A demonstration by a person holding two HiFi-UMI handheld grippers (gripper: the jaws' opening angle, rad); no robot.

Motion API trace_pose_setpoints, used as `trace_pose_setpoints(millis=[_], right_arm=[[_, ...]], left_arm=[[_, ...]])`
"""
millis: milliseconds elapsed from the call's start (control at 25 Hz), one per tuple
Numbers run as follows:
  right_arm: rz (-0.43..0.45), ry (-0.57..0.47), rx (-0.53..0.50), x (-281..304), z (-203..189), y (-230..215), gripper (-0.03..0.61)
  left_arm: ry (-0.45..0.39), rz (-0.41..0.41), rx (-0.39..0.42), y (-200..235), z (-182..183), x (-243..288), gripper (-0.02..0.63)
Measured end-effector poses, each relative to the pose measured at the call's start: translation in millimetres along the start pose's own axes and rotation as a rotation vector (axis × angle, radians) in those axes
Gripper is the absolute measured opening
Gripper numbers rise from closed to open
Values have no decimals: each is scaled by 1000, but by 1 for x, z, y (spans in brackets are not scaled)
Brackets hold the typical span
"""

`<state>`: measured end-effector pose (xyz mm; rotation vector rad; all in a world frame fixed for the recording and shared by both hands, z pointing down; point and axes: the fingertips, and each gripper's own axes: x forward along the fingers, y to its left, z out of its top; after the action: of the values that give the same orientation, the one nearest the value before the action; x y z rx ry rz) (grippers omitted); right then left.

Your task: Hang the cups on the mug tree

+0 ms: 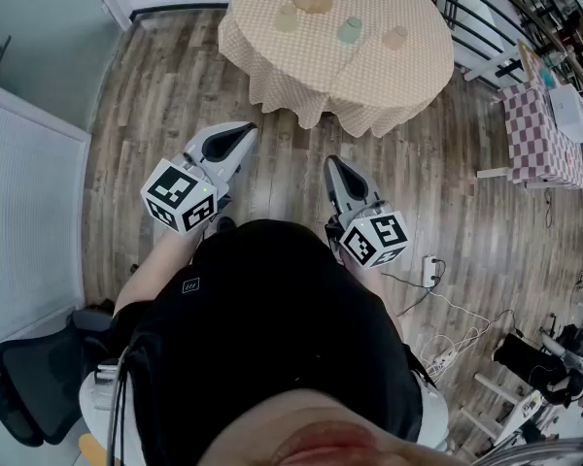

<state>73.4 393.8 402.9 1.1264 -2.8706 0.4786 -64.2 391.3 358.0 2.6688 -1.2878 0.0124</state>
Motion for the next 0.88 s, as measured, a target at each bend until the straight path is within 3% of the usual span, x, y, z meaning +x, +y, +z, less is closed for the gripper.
trace_pose_setpoints(millis=[560, 880], right_arm=[[-14, -46, 26, -28, 16, -45, 14], [69, -43, 39, -72, 16, -82, 17]], left_arm=[[37, -17, 24, -31, 1, 47, 8], [40, 50, 43, -59, 6, 93, 8]])
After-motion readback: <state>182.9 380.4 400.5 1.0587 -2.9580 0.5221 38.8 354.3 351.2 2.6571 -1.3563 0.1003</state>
